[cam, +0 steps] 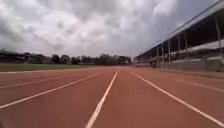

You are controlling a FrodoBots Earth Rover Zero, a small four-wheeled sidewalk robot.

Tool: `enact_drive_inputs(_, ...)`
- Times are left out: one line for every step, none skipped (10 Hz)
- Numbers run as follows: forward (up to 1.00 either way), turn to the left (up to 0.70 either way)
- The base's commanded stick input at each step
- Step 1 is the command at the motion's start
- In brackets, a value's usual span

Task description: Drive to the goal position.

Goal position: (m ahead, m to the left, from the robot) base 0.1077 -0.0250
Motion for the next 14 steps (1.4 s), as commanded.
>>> enact_drive_inputs(0.45, 0.0)
enact_drive_inputs(0.45, 0.0)
enact_drive_inputs(0.45, 0.0)
enact_drive_inputs(0.45, 0.0)
enact_drive_inputs(0.45, 0.0)
enact_drive_inputs(0.45, 0.0)
enact_drive_inputs(0.45, 0.0)
enact_drive_inputs(0.45, 0.0)
enact_drive_inputs(0.45, 0.0)
enact_drive_inputs(0.45, 0.0)
enact_drive_inputs(0.45, 0.0)
enact_drive_inputs(0.45, 0.0)
enact_drive_inputs(0.45, 0.0)
enact_drive_inputs(0.45, 0.0)
